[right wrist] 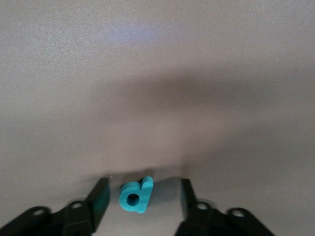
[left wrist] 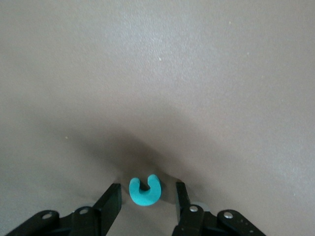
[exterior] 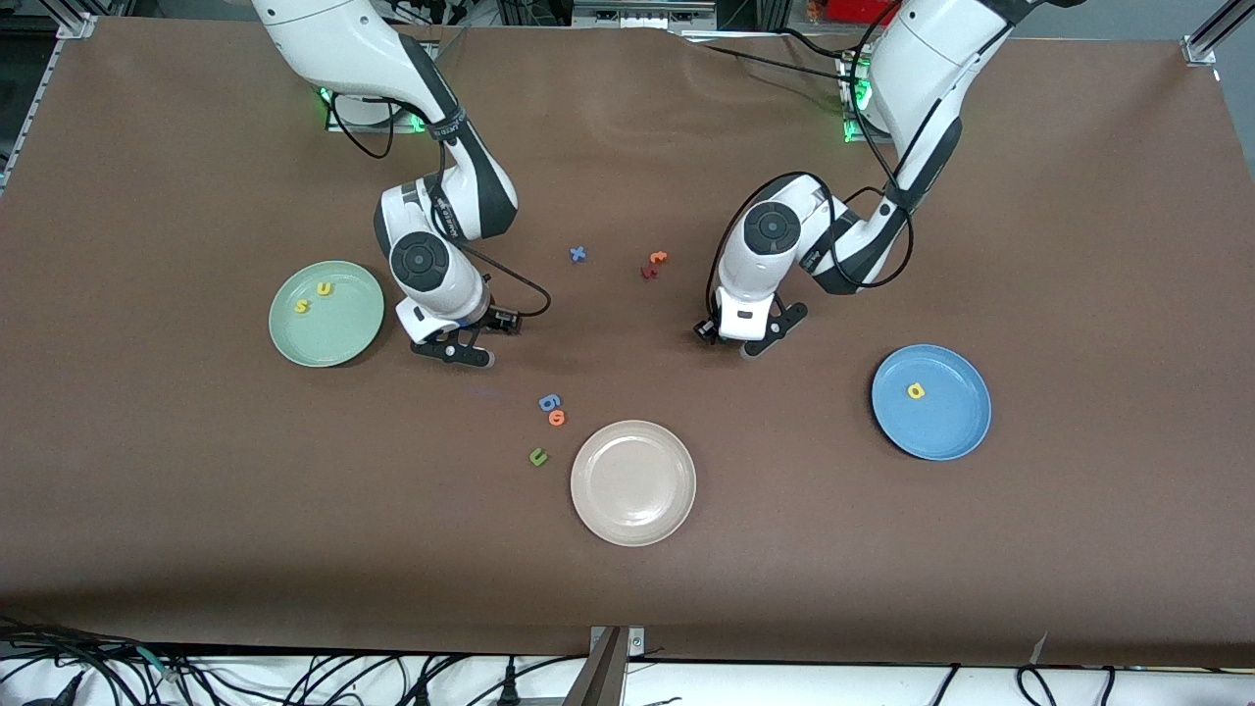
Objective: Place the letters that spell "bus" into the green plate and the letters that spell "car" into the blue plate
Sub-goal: 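Grasp the teal d with the right gripper while the left gripper grasps the c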
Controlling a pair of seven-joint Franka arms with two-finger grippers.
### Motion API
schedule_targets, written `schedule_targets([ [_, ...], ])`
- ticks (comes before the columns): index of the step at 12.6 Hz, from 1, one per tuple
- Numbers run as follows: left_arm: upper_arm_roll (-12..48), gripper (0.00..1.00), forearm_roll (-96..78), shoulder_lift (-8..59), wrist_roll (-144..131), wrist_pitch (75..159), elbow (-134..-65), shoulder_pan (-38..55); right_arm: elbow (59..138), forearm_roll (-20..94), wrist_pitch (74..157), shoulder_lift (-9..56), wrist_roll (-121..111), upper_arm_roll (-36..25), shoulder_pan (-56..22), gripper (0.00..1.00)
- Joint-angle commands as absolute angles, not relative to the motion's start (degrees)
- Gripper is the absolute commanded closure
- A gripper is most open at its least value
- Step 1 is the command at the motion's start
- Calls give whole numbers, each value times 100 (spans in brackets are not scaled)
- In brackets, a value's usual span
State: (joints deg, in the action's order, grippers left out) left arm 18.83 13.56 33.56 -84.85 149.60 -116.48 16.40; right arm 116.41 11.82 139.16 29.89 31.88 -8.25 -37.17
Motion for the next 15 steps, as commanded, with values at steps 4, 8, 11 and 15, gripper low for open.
schedule_targets([
  [4, 1872, 50, 1608, 3428, -8631, 14801, -11522, 1626, 11707, 1433, 14027, 2971, 3234, -782, -3735, 52],
  [8, 1863, 57, 1608, 3436, -8631, 14792, -11522, 1626, 11690, 1433, 14027, 2971, 3226, -791, -3735, 85],
  [11, 1855, 62, 1608, 3437, -8640, 14783, -11522, 1643, 11619, 1424, 13870, 2866, 3155, -808, -3727, 89],
  [15, 1854, 69, 1608, 3437, -8631, 14783, -11522, 1644, 11584, 1371, 13028, 2190, 3121, -1308, -3709, 89],
])
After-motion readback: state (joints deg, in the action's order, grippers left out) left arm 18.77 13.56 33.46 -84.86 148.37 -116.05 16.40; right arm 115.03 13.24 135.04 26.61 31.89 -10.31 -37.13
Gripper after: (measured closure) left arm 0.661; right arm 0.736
